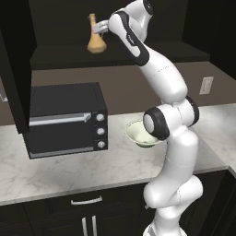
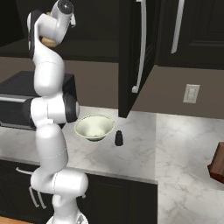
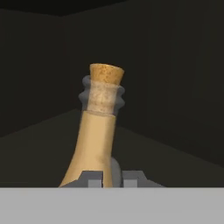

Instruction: Retrieve the bottle and the shaker from the cabinet and place them next to the mixing bowl on the counter. Then add garlic from the fridge to the mixing bowl.

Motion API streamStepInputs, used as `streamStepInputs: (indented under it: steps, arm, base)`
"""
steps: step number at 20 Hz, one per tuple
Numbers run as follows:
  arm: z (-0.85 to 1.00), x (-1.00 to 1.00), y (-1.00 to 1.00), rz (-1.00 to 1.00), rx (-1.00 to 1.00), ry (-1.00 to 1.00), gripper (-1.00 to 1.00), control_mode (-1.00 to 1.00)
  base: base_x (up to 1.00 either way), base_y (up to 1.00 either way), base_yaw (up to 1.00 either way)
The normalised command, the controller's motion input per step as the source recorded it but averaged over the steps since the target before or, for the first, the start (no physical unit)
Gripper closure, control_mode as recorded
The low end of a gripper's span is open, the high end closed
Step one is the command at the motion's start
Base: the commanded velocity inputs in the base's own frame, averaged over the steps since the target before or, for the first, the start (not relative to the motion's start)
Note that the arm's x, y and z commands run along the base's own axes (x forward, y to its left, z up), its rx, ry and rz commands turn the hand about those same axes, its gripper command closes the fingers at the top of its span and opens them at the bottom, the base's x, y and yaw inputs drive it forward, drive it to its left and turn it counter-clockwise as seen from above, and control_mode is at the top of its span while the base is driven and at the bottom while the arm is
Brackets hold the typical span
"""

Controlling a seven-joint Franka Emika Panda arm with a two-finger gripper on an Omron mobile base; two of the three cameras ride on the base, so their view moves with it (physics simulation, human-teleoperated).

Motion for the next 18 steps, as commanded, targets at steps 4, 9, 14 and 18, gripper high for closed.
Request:
streamStepInputs:
  steps: [4,9,14,18]
  arm:
    - [0.00,-0.07,0.00,0.00,0.00,0.06,1.00,-1.00]
    - [0.00,-0.35,0.00,0.00,0.00,0.00,1.00,-1.00]
    - [0.00,-0.50,0.00,0.00,0.00,-0.02,1.00,-1.00]
    - [-0.06,-0.48,0.00,0.00,0.00,-0.06,1.00,-1.00]
  base:
    - [0.00,0.00,0.00]
    - [0.00,0.00,0.00]
    - [0.00,0.00,0.00]
    - [0.00,0.00,0.00]
